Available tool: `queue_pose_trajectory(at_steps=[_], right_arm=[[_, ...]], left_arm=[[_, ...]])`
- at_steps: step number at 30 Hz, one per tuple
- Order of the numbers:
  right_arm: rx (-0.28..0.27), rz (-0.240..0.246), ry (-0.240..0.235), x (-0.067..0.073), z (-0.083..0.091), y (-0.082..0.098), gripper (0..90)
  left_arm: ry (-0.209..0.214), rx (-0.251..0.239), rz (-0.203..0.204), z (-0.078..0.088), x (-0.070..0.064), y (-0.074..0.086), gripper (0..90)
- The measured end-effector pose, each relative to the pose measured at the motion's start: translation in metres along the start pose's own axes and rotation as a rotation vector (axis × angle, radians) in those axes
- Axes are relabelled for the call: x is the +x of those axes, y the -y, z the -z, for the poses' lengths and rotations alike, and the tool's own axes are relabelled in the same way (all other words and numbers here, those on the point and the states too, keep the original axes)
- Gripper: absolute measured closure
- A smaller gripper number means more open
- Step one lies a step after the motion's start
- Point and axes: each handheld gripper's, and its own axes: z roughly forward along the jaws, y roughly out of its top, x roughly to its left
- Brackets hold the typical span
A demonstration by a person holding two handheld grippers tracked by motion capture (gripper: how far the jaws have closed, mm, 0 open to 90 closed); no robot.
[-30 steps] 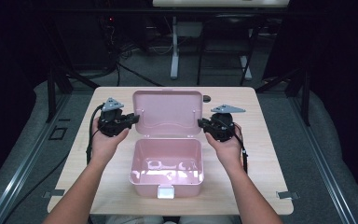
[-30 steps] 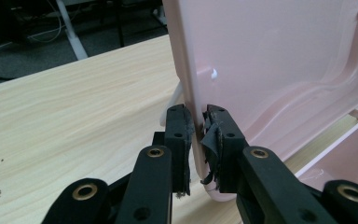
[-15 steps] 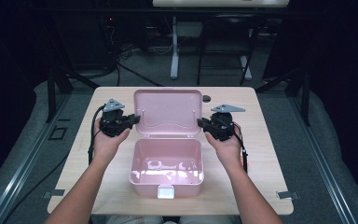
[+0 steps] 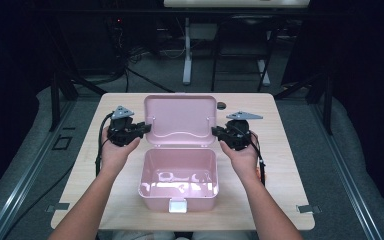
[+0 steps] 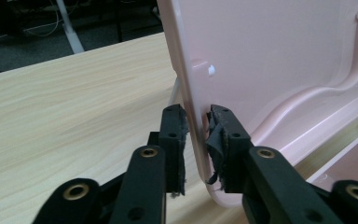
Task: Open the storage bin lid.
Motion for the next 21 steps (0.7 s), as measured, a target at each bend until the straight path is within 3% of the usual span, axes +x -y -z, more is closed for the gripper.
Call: queue_pose_trajectory(at_steps=[5, 11, 21], right_arm=[[-0.001, -0.002, 0.007, 0.001, 0.0, 0.0, 82.9], [-0.007, 0.0, 0.008, 0.001, 0.001, 0.001, 82.9], [-0.01, -0.002, 0.012, 0.002, 0.001, 0.002, 82.9]], left_arm=[[0.007, -0.001, -0.003, 0.008, -0.004, 0.003, 69.7], [0.031, -0.005, -0.034, 0.025, -0.013, 0.011, 68.3], [0.082, 0.039, -0.088, 0.049, -0.029, 0.045, 68.5]])
